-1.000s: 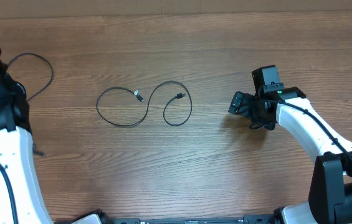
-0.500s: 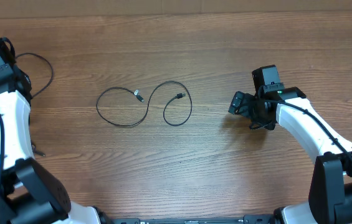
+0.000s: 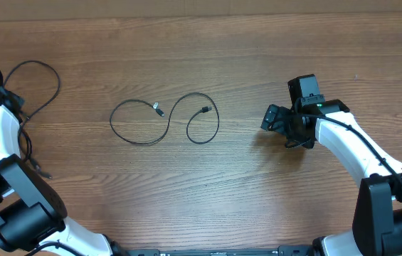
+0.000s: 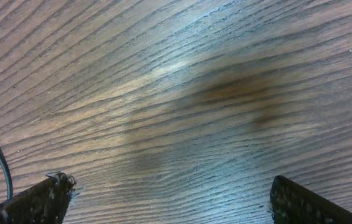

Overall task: Untangle cables
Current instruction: 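Lay the cable down at the far left with the left gripper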

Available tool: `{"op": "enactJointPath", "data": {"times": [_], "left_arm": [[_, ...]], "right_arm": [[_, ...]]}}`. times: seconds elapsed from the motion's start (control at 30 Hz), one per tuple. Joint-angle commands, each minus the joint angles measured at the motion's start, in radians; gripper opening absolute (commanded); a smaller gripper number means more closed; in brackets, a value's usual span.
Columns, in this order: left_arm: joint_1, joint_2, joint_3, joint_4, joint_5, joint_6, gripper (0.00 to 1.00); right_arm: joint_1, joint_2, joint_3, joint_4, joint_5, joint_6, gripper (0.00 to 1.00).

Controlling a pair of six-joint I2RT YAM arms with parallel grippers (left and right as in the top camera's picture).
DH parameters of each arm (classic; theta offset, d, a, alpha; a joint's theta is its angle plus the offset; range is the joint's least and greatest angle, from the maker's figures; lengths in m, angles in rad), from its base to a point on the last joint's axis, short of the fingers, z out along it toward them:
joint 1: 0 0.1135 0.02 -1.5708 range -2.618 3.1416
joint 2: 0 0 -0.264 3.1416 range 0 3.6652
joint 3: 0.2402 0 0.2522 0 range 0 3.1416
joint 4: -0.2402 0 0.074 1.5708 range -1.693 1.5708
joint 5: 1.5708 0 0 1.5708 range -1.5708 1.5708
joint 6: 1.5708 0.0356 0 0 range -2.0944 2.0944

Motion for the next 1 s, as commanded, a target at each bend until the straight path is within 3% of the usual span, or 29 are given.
{"op": "enactJointPath", "data": {"times": [0.0,0.07,0.1,0.17,0.23,0.27,0.37,0.57,0.97], "left_arm": [[-0.001,0.002,0.01,0.019,0.086,-0.026,0.04],[-0.001,0.002,0.01,0.019,0.097,-0.026,0.07],[-0.001,0.002,0.01,0.018,0.113,-0.025,0.38],[-0.001,0.002,0.01,0.004,0.147,-0.021,0.77],[0.0,0.002,0.01,-0.015,0.186,0.014,0.96],[0.0,0.002,0.01,-0.024,0.203,0.04,1.0],[0.0,0.002,0.01,-0.032,0.246,0.092,1.0],[-0.002,0.002,0.01,-0.084,0.258,0.091,1.0],[-0.005,0.005,0.006,-0.198,0.426,0.059,1.0]], "right_arm": [[0.001,0.004,-0.006,0.003,0.01,0.007,1.0],[0.001,0.004,-0.006,0.003,0.01,0.007,1.0],[0.001,0.004,-0.006,0.003,0.01,0.008,1.0],[0.001,0.004,-0.006,0.003,0.01,0.008,1.0],[0.001,0.004,-0.006,0.003,0.01,0.007,1.0],[0.001,0.004,-0.006,0.003,0.01,0.008,1.0],[0.001,0.004,-0.006,0.003,0.01,0.007,1.0],[0.001,0.004,-0.006,0.003,0.01,0.007,1.0],[0.001,0.004,-0.006,0.003,0.01,0.008,1.0]]}}
